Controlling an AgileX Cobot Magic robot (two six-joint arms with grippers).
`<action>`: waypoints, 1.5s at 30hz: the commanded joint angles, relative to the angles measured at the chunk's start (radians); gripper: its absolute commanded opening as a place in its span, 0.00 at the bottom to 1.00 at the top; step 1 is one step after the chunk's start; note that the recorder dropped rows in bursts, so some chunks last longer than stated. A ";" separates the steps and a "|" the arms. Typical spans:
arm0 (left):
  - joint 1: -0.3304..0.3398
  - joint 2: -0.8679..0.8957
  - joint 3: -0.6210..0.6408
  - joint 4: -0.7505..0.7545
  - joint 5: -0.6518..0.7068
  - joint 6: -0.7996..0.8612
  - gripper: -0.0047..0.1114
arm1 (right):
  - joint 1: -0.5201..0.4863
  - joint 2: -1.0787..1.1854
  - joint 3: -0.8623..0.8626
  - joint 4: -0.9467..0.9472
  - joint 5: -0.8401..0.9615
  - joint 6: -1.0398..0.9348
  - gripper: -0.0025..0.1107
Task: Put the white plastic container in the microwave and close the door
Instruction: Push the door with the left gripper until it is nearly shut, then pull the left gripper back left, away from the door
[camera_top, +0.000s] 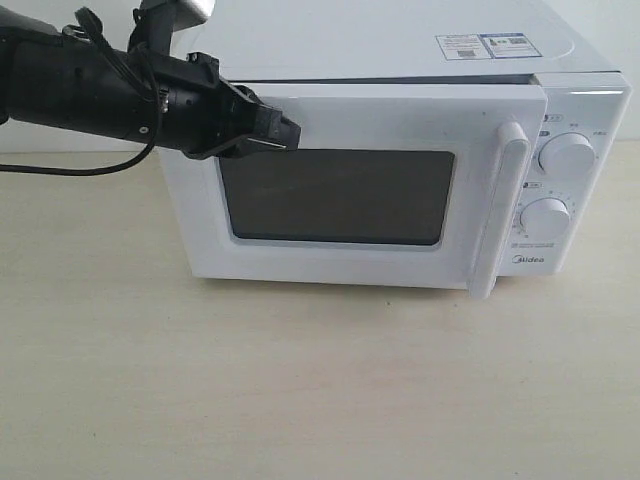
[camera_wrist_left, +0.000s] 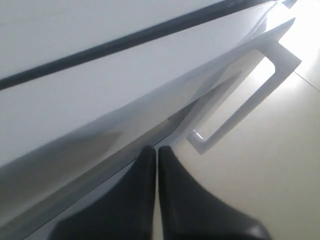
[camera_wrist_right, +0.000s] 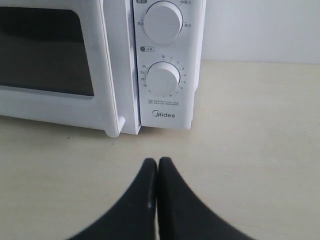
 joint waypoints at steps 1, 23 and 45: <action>0.003 0.017 -0.006 -0.014 -0.051 0.011 0.07 | -0.004 -0.005 -0.001 0.000 -0.010 -0.002 0.02; 0.003 -0.295 0.106 0.077 0.075 0.011 0.07 | -0.004 -0.005 -0.001 0.000 -0.010 -0.002 0.02; 0.003 -0.712 0.382 0.079 -0.144 0.011 0.07 | -0.004 -0.005 -0.001 0.000 -0.010 -0.002 0.02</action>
